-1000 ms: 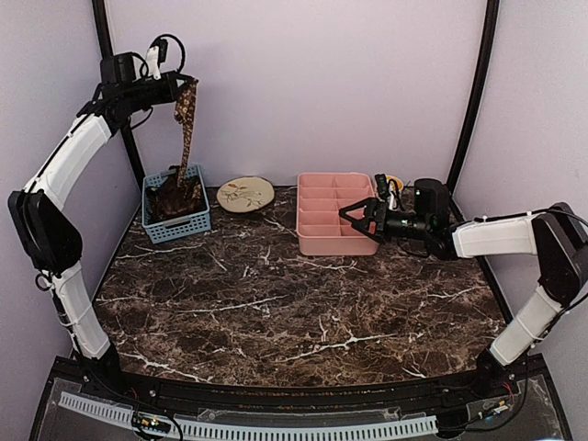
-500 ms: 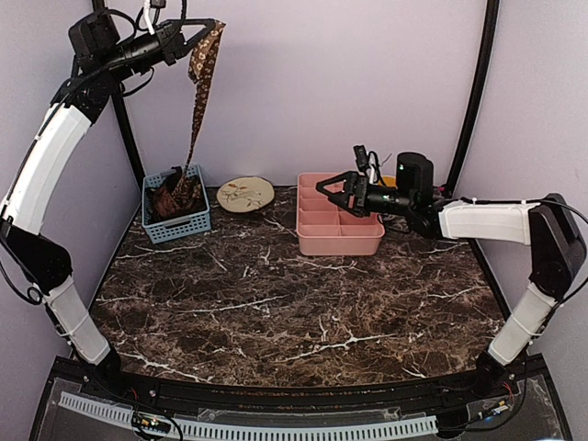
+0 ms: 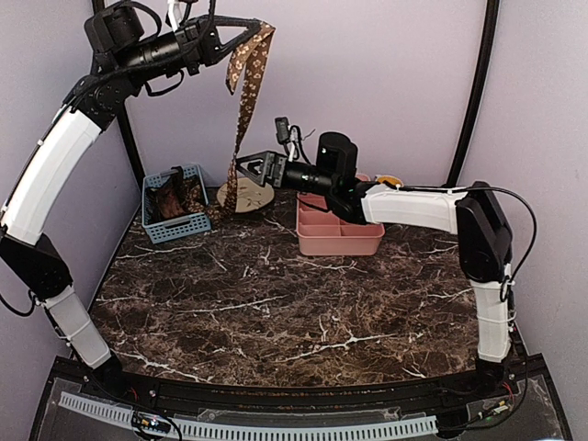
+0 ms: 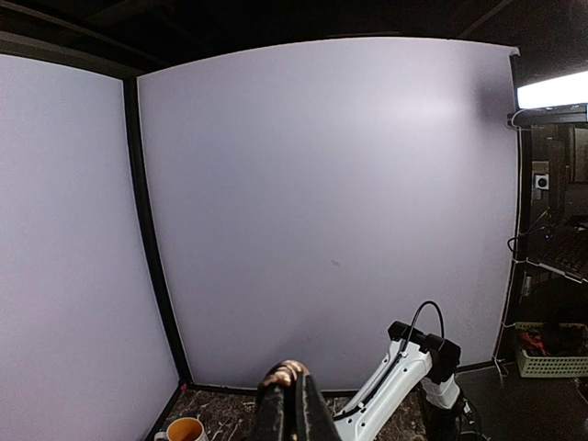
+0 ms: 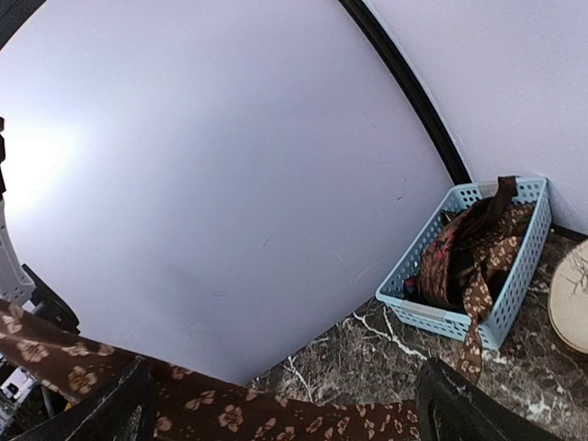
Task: Roll the ties
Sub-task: Pass from the left arm to the right
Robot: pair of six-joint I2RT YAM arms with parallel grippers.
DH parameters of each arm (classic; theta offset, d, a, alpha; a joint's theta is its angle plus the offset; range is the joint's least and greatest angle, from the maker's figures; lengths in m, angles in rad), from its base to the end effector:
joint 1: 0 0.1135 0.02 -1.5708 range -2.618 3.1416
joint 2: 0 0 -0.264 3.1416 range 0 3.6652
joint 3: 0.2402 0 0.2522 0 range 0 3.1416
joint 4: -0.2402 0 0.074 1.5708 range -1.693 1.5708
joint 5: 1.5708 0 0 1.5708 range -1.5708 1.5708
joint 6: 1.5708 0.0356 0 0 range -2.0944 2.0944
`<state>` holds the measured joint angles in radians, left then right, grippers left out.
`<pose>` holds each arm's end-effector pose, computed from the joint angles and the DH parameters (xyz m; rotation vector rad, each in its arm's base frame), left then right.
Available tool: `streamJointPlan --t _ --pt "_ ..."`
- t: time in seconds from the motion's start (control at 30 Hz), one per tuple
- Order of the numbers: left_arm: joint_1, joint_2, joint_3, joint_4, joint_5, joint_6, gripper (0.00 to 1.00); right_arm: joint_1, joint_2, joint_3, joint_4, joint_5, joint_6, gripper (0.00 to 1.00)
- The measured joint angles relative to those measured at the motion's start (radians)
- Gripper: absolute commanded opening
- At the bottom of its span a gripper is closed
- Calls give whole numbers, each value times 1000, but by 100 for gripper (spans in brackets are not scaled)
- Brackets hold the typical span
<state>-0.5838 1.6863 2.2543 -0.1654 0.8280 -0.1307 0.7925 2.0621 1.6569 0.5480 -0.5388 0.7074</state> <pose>0.2483 -0.1954 0.5965 1.0054 0.9510 -1.0841 0.3358 0.3666 0.3197 -0.5725 1.5634 1.5684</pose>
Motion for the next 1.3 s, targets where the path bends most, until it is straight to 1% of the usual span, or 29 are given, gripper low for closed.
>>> streamJointPlan --t 0.03,0.1,0.17,0.2,0.23,0.27,0.33,0.4,0.47,0.63,0.73,0.87,1.0,1.03,1.07,1.1,1.13,1.23,1.27,1.3 --pt "-5 0 -1 0 1 0 0 11 27 38 4 9 -2 94" --pt "-16 -2 -8 1 2 0 0 27 73 99 15 29 -2 80" --pt "-19 -8 -23 1 2 0 0 39 96 126 25 44 3 66" --pt "-21 -13 -33 4 1 0 0 42 99 130 31 49 3 62" --pt "-21 -18 -45 6 0 0 0 42 100 131 36 53 5 63" --pt "-21 -25 -59 11 -5 0 0 42 100 131 44 59 14 68" --pt "-21 -41 -87 18 -25 0 0 42 100 132 61 57 9 84" --pt "-21 -51 -99 21 -60 4 0 42 97 126 79 54 12 89" --pt "-21 -54 -100 25 -100 12 0 42 63 50 119 58 -2 93" --pt "-21 -64 -98 29 -186 29 0 39 -64 -233 198 90 -42 99" --pt "-21 -65 -89 29 -225 40 0 39 -90 -323 224 103 -85 100" --pt "-21 -65 -82 29 -247 42 0 49 -76 -317 222 135 -151 99" --pt "-21 -65 -80 29 -248 41 0 69 6 -179 226 181 -189 100" --pt "-21 -65 -80 29 -247 41 0 74 39 -128 227 194 -198 97" --pt "-21 -65 -80 29 -247 41 0 78 64 -90 229 203 -201 90" --pt "-21 -65 -78 29 -247 41 0 81 95 -44 227 208 -206 78" --pt "-21 -65 -78 29 -248 41 0 85 125 1 224 216 -212 58" --pt "-21 -65 -78 29 -257 41 0 94 197 107 204 237 -214 17" --pt "-21 -65 -78 29 -265 42 0 96 201 111 200 245 -218 7" --pt "-21 -66 -80 29 -275 42 0 97 202 109 195 253 -218 0"
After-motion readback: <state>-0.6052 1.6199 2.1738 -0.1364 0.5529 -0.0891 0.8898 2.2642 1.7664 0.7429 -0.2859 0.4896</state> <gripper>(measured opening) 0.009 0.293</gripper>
